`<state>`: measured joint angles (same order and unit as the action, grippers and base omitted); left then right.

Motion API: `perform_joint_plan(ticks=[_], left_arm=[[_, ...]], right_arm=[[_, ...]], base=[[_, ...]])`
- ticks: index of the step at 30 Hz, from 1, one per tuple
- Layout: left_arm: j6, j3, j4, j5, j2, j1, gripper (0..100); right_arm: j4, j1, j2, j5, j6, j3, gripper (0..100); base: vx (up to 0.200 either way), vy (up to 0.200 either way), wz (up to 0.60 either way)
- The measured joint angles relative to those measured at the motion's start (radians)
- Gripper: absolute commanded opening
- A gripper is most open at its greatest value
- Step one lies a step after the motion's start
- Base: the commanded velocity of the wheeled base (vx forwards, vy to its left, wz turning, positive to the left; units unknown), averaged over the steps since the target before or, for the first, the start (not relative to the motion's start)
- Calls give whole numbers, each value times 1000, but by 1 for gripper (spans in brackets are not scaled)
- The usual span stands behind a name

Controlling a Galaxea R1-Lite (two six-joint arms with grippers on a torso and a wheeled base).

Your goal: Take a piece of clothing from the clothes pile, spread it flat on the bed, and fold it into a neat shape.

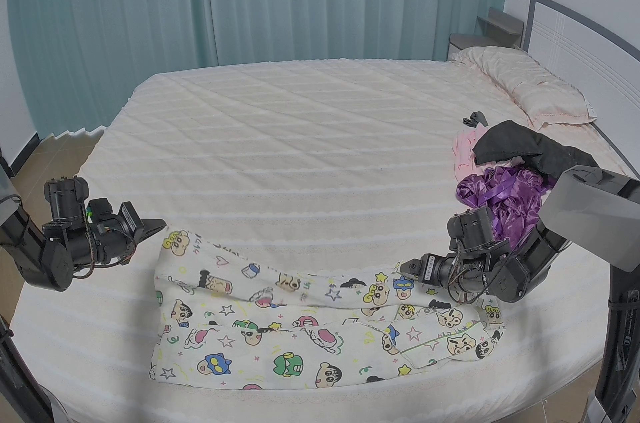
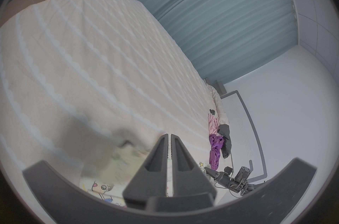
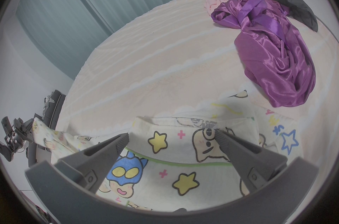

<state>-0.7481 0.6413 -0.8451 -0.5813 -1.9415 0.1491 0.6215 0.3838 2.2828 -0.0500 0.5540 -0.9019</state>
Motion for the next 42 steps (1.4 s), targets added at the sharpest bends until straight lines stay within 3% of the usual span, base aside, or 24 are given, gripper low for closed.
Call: perform_joint_plan(ticks=[6,11,16,17,28,34,42], left_arm=[[8,-16,-26,-2,-28,13,0],[87,-66,-23,-2,-37,29,0],[101,-73,-14,-3,-52,39,0],[102,-64,-10,-3,-56,39,100],[130,237,284,0,-134,37,100],[250,408,480,5,-214,14,100],[403,484,529,91,-310,-73,100]], right_arm=[[0,1,2,0,14,0,100],[0,1,2,1,43,0,100],[1,-1,-1,1,56,3,100],[1,-1,-2,1,57,3,100],[-1,4,-16,1,65,17,100],[-3,10,-19,0,65,24,100],[-4,15,-22,0,64,30,100]], base=[[0,0,0],[0,0,0],[0,0,0],[0,0,0],[0,0,0],[0,0,0],[0,0,0]])
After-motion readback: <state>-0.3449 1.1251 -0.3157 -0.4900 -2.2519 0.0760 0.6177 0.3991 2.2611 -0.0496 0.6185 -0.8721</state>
